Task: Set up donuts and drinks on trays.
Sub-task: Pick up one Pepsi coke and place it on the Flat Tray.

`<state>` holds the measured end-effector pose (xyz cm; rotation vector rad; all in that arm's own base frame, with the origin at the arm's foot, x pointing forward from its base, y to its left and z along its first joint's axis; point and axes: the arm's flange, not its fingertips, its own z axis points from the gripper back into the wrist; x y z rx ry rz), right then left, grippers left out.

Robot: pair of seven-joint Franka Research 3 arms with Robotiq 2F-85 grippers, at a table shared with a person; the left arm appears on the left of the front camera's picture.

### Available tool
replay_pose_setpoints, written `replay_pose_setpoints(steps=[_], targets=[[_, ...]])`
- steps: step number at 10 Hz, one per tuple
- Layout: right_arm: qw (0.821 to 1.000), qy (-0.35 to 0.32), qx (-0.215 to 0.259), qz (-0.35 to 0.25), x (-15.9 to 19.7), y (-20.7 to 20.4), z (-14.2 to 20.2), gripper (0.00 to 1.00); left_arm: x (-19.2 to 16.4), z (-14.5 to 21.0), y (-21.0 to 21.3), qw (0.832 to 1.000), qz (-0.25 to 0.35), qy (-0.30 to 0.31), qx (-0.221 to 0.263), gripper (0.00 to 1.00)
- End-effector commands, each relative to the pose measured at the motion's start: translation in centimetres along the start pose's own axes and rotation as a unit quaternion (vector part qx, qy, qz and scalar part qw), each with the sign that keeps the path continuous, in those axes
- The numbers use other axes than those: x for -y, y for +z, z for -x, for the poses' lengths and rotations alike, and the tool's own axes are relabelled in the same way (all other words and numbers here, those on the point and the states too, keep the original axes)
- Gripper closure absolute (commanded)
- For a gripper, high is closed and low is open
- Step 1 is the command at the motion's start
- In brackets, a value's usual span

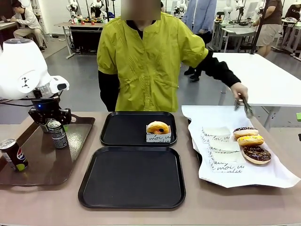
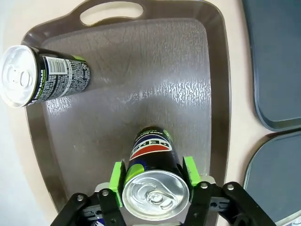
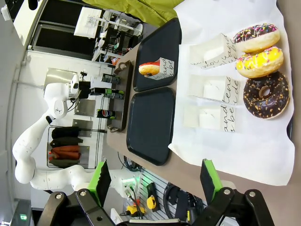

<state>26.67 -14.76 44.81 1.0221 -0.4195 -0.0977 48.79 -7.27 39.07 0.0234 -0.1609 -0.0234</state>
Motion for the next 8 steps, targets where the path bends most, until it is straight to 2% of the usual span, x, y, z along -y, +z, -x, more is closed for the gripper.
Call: replay_pose_setpoints(steps=[1,2,3,5,6,7,8], targets=[[1.000,-0.001,0.001,-0.002,0.2,-0.1,-0.2,0.00,0.0,0.1,0.2,1.000,0.007,0.000,-0.010,1.00],[1.000,-0.001,0.001,-0.002,0.2,-0.1,-0.2,0.00,0.1,0.0,0.5,1.000,0.006,-0.001,-0.009,1.00],[1.000,-0.001,0.001,-0.002,0.2,-0.1,-0.2,0.00,0.2,0.0,0.8,1.000,0.004,-0.002,-0.007,0.92],[1.000,-0.001,0.001,-0.002,0.2,-0.1,-0.2,0.00,0.2,0.0,1.3,1.000,-0.014,-0.002,-0.013,1.00],[1.000,-0.001,0.001,-0.002,0.2,-0.1,-0.2,0.00,0.1,-0.1,1.8,0.999,-0.030,0.000,-0.044,1.00],[1.000,-0.001,0.001,-0.002,0.2,-0.1,-0.2,0.00,0.1,0.0,0.3,1.000,-0.002,-0.001,-0.009,1.00],[1.000,-0.001,0.001,-0.002,0.2,-0.1,-0.2,0.00,0.1,0.0,0.3,1.000,-0.002,-0.001,-0.009,1.00]])
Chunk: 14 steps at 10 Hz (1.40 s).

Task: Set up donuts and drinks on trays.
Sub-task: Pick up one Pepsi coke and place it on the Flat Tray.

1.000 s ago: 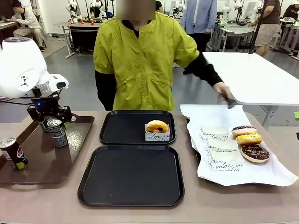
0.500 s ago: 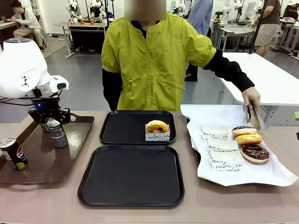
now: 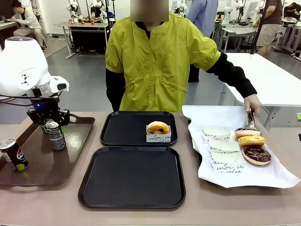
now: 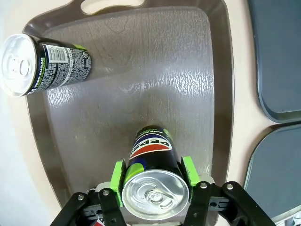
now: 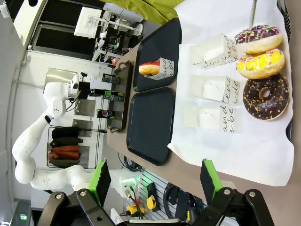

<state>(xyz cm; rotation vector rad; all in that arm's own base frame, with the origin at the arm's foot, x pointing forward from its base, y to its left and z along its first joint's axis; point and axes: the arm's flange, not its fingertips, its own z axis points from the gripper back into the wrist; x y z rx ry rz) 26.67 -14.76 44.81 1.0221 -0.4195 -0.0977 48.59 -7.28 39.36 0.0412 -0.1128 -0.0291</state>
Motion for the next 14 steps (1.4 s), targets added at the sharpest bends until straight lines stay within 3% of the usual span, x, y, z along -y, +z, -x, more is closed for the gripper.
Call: replay_pose_setpoints(steps=[1,2,5,7,10,14], targets=[[1.000,-0.001,0.001,-0.002,0.2,-0.1,-0.2,0.00,0.1,-0.1,0.0,1.000,0.006,0.003,0.015,1.00],[1.000,-0.001,0.001,-0.002,0.2,-0.1,-0.2,0.00,0.0,0.0,0.0,1.000,0.000,0.000,0.000,0.41],[1.000,-0.001,0.001,-0.002,0.2,-0.1,-0.2,0.00,2.7,2.1,7.7,0.996,-0.004,-0.056,0.072,0.41],[1.000,-0.001,0.001,-0.002,0.2,-0.1,-0.2,0.00,6.2,2.2,12.2,0.991,-0.021,-0.094,0.094,0.41],[1.000,-0.001,0.001,-0.002,0.2,-0.1,-0.2,0.00,11.9,3.3,14.4,0.985,-0.031,-0.138,0.098,0.41],[1.000,-0.001,0.001,-0.002,0.2,-0.1,-0.2,0.00,16.9,2.9,13.8,0.983,-0.001,-0.159,0.089,0.41]])
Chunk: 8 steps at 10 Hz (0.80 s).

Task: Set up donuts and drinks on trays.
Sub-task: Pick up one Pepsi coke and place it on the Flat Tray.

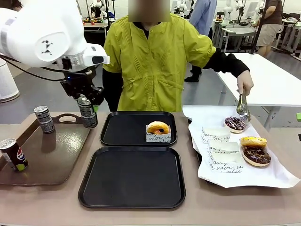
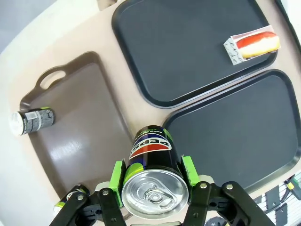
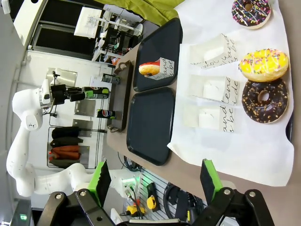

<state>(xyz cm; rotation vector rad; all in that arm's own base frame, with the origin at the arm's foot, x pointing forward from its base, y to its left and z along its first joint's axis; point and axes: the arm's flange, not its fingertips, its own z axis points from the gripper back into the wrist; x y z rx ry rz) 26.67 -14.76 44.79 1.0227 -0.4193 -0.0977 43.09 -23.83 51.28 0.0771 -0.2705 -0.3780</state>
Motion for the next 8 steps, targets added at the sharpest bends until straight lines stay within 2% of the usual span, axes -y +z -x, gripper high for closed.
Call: replay_pose_setpoints(steps=[1,3,4,8], targets=[[1.000,-0.001,0.001,-0.001,0.1,-0.1,-0.2,0.00,0.8,-2.0,0.2,1.000,0.008,0.013,0.007,0.41],[1.000,-0.001,0.001,-0.001,0.1,-0.1,-0.2,0.00,1.2,-2.7,-0.4,0.999,0.020,0.023,0.014,0.41],[1.000,-0.001,0.001,-0.001,0.1,-0.1,-0.2,0.00,0.7,-1.5,-0.5,1.000,0.009,-0.002,-0.001,0.41],[1.000,-0.001,0.001,-0.001,0.1,-0.1,-0.2,0.00,0.7,-1.5,-0.5,1.000,0.009,-0.002,-0.001,0.41]])
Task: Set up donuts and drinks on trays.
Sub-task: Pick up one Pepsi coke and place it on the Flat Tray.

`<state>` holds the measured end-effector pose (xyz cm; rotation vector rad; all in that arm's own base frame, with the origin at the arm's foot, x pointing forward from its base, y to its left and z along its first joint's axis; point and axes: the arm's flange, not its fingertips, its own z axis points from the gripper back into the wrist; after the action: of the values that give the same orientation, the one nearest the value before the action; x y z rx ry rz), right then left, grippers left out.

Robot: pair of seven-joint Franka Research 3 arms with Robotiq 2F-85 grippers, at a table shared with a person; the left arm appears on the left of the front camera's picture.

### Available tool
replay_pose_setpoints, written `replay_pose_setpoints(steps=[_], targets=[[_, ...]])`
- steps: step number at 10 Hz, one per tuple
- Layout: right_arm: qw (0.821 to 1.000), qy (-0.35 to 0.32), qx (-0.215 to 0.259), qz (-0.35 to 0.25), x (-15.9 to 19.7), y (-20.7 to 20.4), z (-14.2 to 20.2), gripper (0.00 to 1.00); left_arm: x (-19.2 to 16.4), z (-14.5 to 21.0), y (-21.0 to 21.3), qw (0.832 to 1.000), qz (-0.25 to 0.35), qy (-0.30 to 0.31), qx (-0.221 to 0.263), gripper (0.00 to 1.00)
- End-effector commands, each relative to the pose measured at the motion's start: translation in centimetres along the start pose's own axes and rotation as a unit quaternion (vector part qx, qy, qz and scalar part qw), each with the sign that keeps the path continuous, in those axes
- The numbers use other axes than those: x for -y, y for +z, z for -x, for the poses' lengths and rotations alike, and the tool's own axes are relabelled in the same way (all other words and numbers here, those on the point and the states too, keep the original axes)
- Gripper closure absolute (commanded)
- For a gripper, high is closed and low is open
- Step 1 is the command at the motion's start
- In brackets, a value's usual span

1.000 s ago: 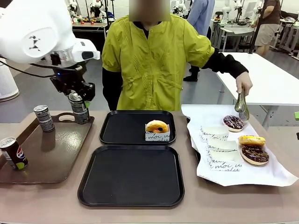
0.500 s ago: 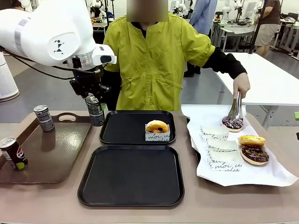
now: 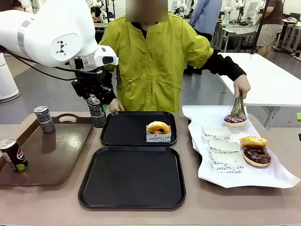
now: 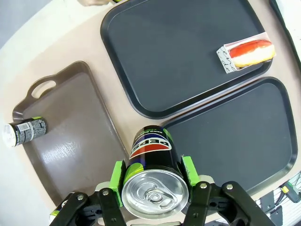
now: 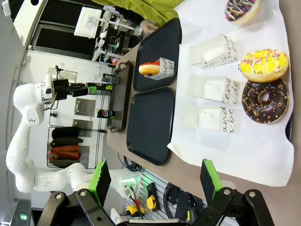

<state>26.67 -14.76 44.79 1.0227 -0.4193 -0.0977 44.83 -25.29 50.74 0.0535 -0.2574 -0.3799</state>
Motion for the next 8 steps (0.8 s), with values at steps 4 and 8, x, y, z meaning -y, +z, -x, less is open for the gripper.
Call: replay_pose_setpoints(steps=[4,8], targets=[[1.000,-0.001,0.001,-0.001,0.1,-0.1,-0.2,0.00,1.1,-1.9,-1.4,1.000,-0.003,-0.024,0.005,0.41],[1.000,-0.001,0.001,-0.001,0.1,-0.1,-0.2,0.00,-0.3,-2.0,-0.2,0.997,0.005,-0.078,0.027,0.41]])
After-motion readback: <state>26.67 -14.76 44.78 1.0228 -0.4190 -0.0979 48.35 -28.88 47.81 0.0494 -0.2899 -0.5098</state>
